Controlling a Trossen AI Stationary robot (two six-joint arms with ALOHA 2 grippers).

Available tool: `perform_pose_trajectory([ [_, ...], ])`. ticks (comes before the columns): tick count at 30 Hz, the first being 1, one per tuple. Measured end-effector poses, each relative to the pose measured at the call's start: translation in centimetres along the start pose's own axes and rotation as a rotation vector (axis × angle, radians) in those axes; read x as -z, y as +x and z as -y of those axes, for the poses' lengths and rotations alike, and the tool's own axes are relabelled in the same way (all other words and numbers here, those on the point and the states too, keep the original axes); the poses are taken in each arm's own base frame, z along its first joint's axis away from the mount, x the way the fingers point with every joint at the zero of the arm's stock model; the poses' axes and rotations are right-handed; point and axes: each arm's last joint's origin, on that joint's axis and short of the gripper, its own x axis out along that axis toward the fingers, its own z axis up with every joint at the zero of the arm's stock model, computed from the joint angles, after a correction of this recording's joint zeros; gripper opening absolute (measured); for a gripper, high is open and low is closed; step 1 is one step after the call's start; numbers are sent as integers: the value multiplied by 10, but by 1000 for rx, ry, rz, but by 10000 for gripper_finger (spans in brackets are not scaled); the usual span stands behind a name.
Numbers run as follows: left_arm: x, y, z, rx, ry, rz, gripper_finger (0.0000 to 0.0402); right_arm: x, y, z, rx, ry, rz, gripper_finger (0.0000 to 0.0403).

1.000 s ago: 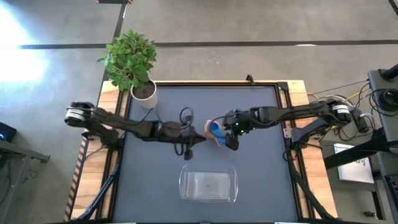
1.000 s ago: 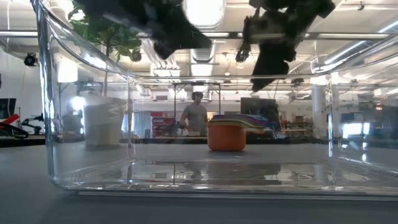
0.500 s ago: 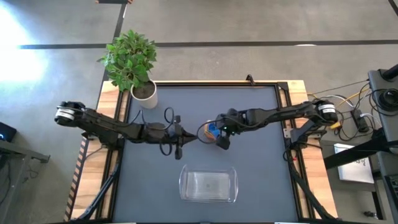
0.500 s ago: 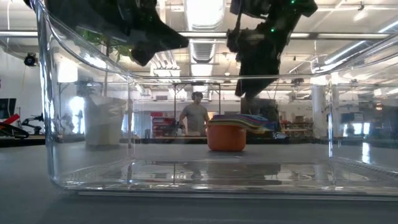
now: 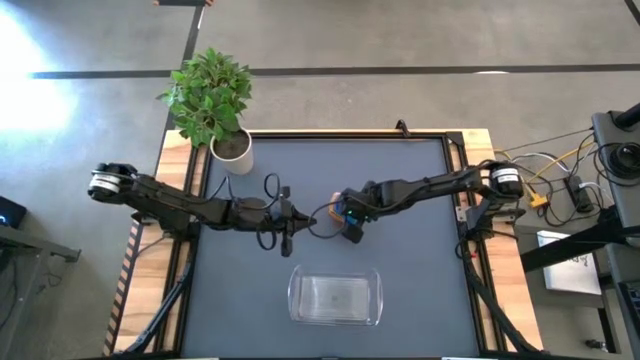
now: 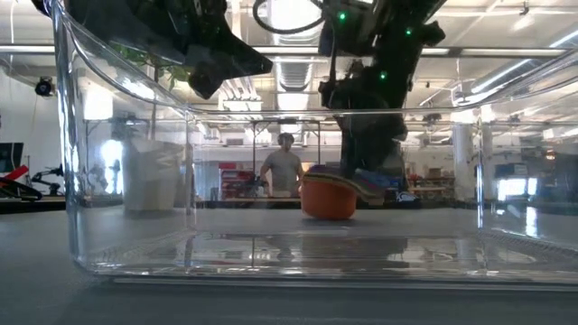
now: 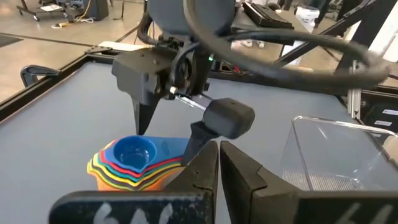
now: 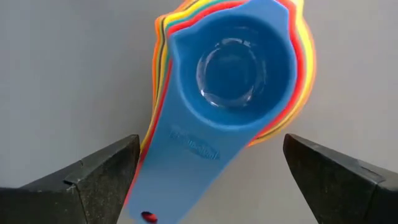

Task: Nest measuring cups in basket
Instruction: Put the nested colored measuring cups into the transparent bin

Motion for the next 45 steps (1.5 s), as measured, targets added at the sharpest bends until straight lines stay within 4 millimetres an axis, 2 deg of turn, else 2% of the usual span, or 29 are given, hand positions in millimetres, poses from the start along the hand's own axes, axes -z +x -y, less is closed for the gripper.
perform_pose_trajectory([
  [5, 0, 0, 0, 0, -4, -1, 0, 2, 11, -1, 30, 25, -22, 384],
  [8, 1, 0, 0, 0, -6, -3, 0, 3, 11, 0, 46, 19, -27, 384],
  [20, 1, 0, 0, 1, -6, -6, 0, 2, -22, 8, 69, 28, 37, 384],
  [29, 3, 0, 0, 7, -9, -21, 0, 12, -8, 7, 91, 59, -17, 384],
  [36, 3, -1, 2, 20, -8, -27, 0, 18, 1, 7, 53, 105, 7, 384],
  [45, 4, 0, 2, 19, -14, -33, 0, 24, 2, -4, 9, 88, -1, 384],
])
